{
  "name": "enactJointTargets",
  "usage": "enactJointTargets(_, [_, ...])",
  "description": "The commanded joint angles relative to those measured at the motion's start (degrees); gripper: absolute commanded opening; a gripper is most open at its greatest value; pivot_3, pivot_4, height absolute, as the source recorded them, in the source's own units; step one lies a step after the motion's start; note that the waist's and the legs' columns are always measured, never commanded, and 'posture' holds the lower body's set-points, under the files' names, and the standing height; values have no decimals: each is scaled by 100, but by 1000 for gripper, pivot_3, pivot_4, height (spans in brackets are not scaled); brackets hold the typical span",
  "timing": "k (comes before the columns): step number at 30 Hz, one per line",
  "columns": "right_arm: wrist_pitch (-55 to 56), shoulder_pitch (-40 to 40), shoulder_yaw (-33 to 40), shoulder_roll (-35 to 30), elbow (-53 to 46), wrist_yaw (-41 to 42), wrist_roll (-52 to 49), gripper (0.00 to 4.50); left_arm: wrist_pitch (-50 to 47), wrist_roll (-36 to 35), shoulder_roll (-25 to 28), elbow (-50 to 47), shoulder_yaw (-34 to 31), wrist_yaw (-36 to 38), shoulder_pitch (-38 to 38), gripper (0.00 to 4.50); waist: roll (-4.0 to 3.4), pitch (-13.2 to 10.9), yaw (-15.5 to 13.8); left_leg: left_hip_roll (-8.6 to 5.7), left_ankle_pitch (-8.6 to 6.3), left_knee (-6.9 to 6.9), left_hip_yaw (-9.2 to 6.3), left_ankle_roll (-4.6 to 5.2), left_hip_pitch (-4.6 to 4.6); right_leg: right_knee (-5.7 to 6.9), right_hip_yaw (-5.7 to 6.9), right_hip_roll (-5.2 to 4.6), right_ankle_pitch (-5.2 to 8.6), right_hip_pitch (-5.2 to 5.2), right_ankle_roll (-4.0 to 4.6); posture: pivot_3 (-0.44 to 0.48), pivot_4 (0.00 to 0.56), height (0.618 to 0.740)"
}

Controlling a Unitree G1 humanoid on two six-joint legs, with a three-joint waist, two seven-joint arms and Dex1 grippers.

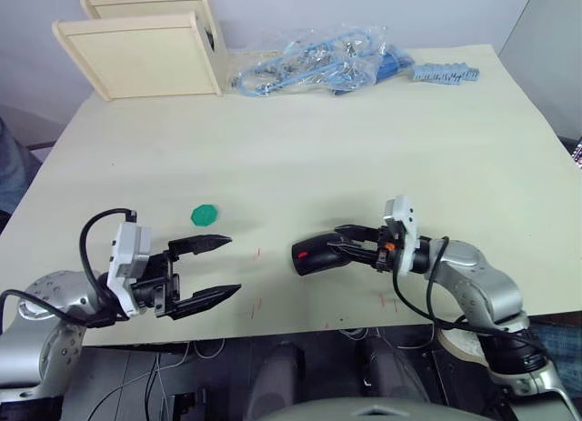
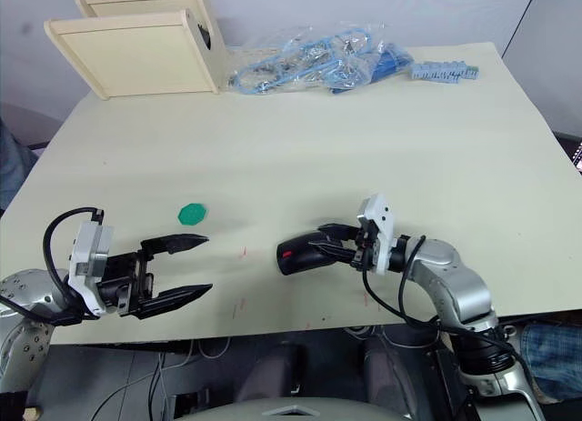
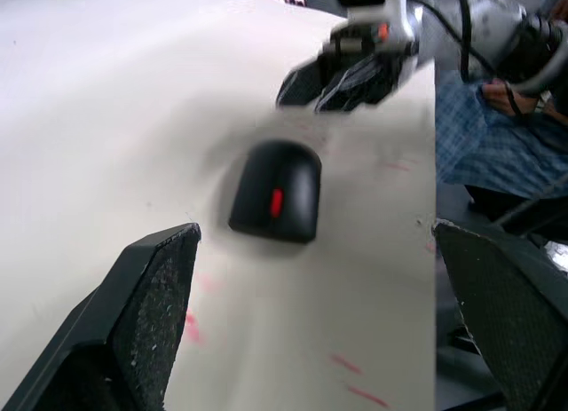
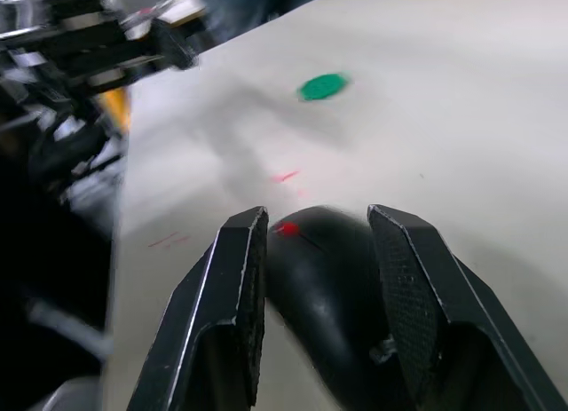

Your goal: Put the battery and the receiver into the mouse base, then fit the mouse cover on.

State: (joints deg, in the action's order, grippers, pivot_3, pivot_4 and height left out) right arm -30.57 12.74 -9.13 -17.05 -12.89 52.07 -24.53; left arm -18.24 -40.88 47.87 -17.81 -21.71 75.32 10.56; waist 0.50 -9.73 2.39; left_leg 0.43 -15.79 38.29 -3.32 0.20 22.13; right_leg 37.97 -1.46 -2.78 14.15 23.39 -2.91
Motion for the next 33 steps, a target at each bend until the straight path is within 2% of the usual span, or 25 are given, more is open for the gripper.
enactJointTargets(1, [415, -74, -207, 182, 167, -129, 137, 1873, -304, -248, 122, -397, -9, -188, -131, 4500, -1, -1, -8, 0, 0, 0, 0, 0, 1, -1, 0, -1, 0, 1, 0, 0, 150, 740])
enactJointTargets(7, [1129, -293, -600, 59, 1374, 18, 723, 1873, -723, -451, 92, -1027, -59, -633, -109, 4500, 10, 5, 3, 0, 0, 0, 4, 0, -13, -2, -5, -2, 0, -10, -1, 0, 150, 740])
enactJointTargets(10, [1367, -315, -484, 17, 1572, 133, 650, 1873, -832, -527, 37, -1295, -130, -802, 39, 4500, 10, 8, 14, 8, 0, -10, 14, 0, -40, -3, -13, 7, 2, -27, 1, 0, 150, 740])
enactJointTargets(16, [1234, -361, 245, -189, 282, -74, 10, 1873, -1049, -881, -283, -2038, -507, -1527, 659, 4500, 8, 3, -22, 15, 0, -9, 12, 0, -29, -5, -14, 7, 4, -23, 6, 0, 150, 740])
enactJointTargets(18, [1025, -499, 583, -368, -324, 61, -562, 1873, -1155, -987, -402, -2237, -620, -1897, 778, 4500, 8, 2, -53, 13, 0, -7, 8, 0, -27, -5, -10, 3, 4, -23, 6, 0, 150, 740])
enactJointTargets(22, [555, -893, 1134, -1348, -1026, 121, -573, 1873, -1614, -1379, -447, -2546, -821, -2686, 972, 4500, 3, -3, -78, 8, -1, -3, 9, 0, -22, -7, -11, 0, 5, -24, 4, 0, 150, 740])
enactJointTargets(24, [605, -1175, 1522, -1711, -1165, 176, -594, 1873, -1700, -1329, -467, -2440, -835, -2951, 946, 4500, 2, -4, -109, 6, -1, -3, 7, 0, -22, -10, -8, 2, 5, -25, 4, 0, 150, 740])
enactJointTargets(25, [538, -1320, 1749, -1879, -1248, 210, -731, 2460, -1702, -1242, -476, -2310, -832, -3032, 943, 4500, 0, -5, -132, 5, 0, -3, 5, 0, -21, -10, -6, 1, 6, -25, 4, 0, 150, 740])
enactJointTargets(26, [557, -1504, 2031, -2079, -1301, 274, -777, 2570, -1692, -1135, -451, -2010, -815, -3015, 876, 4500, 4, -5, -146, 3, 0, -4, 7, 0, -22, -10, -7, 1, 6, -25, 4, 0, 150, 740])
enactJointTargets(29, [579, -2093, 2827, -2519, -1353, 482, -945, 3424, -1593, -817, -394, -1204, -824, -2860, 828, 4500, -3, -5, -163, 3, 0, -4, 42, 0, -24, -9, -9, 5, 8, -25, 5, 0, 150, 740])
enactJointTargets(30, [594, -2240, 3023, -2573, -1352, 519, -1023, 3532, -1509, -714, -417, -1078, -849, -2788, 896, 4500, 0, -5, -160, 3, 0, -4, 43, 0, -23, -9, -9, 5, 8, -25, 5, 0, 150, 740])
enactJointTargets(32, [700, -2525, 3277, -2659, -1329, 611, -1027, 4434, -1350, -538, -453, -899, -861, -2654, 1017, 4500, 14, -8, -136, 6, -1, -4, 45, 1, -22, -12, -9, 8, 8, -25, 6, 0, 150, 740])
enactJointTargets(33, [743, -2659, 3362, -2689, -1316, 666, -1016, 4434, -1310, -504, -472, -846, -866, -2614, 1052, 4500, 18, -10, -132, 10, -1, -5, 51, 1, -24, -14, -14, 10, 8, -25, 6, 0, 150, 740])
